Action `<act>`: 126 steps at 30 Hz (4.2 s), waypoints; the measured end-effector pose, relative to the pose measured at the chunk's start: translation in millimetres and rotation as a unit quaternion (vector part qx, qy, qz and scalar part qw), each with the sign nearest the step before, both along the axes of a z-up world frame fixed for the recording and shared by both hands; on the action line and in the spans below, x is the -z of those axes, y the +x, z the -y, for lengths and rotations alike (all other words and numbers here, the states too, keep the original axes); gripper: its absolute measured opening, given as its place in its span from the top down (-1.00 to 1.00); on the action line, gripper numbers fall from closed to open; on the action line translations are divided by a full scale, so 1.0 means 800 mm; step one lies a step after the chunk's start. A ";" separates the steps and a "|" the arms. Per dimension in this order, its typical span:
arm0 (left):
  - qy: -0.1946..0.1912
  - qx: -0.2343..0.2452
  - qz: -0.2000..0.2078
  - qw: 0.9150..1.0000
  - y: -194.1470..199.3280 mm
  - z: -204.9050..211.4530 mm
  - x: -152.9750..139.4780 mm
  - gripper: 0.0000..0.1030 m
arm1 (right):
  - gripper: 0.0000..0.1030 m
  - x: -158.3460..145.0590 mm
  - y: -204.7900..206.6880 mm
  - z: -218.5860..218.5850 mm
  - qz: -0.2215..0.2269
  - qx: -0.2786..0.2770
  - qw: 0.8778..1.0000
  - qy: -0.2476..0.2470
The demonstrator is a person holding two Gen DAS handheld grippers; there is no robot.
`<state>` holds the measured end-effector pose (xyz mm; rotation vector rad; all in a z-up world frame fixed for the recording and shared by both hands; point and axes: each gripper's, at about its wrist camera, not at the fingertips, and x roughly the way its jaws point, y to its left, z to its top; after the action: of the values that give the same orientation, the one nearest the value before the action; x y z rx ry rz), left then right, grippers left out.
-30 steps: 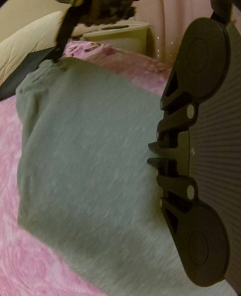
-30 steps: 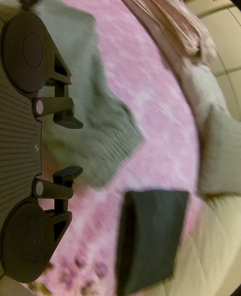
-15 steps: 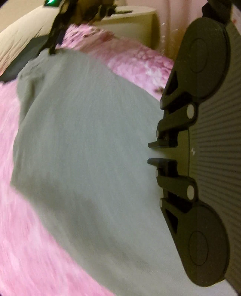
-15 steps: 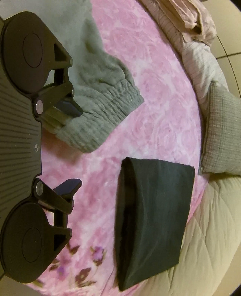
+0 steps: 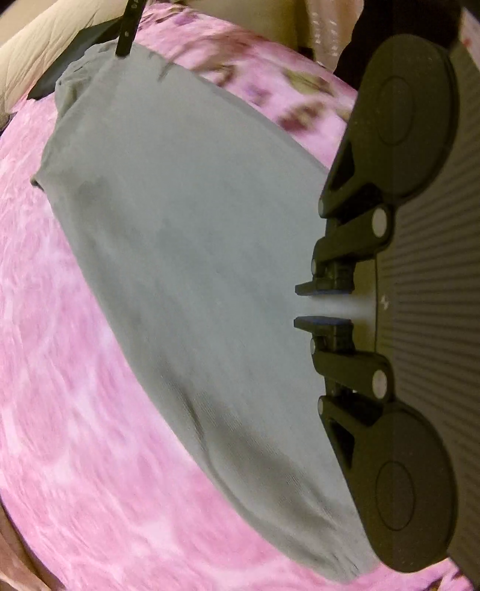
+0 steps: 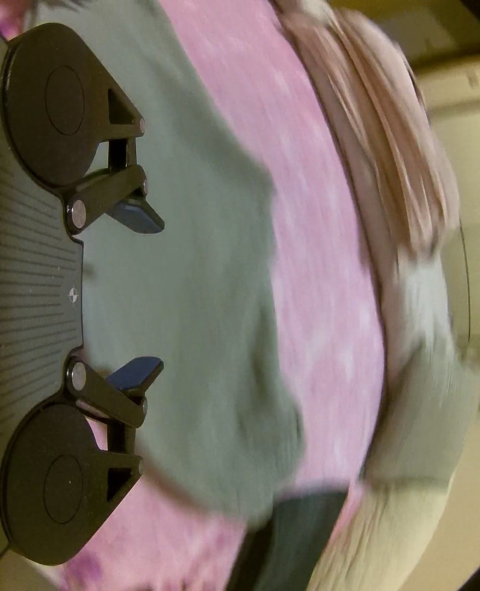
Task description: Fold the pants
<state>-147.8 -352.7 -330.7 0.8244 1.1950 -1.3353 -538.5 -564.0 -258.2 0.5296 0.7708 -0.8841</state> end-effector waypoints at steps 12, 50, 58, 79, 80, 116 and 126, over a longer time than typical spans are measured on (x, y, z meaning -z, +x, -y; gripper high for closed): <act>-0.020 0.076 -0.025 0.997 0.094 -0.145 -0.018 0.87 | -0.11 0.058 0.130 -0.224 -0.142 -0.036 0.984 0.101; -0.180 0.647 0.214 0.710 0.168 -0.166 -0.031 -0.55 | 0.44 0.093 0.460 -0.516 -0.151 -0.336 0.919 -0.137; -0.237 0.729 0.259 0.588 0.151 -0.177 -0.001 -0.35 | 0.46 0.031 0.447 -0.459 -0.073 -0.256 0.961 -0.077; -0.279 0.737 0.229 0.571 0.013 0.035 -0.210 0.58 | 0.48 -0.147 0.304 -0.309 0.030 -0.087 0.993 -0.077; -0.277 0.742 0.227 0.566 -0.009 0.054 -0.216 0.58 | 0.48 -0.154 0.283 -0.290 0.041 -0.072 0.994 -0.075; -0.080 0.593 0.050 0.800 -0.218 0.331 0.005 0.38 | 0.24 0.031 -0.010 -0.024 0.121 0.173 0.975 0.072; -0.162 0.661 0.102 0.726 -0.103 0.177 -0.053 0.19 | -0.16 -0.004 0.152 -0.216 0.019 0.060 0.997 0.053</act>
<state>-229.9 -494.0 -288.4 1.6067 -0.0328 -2.3781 -417.2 -391.3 -254.8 0.6904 0.7600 -0.9446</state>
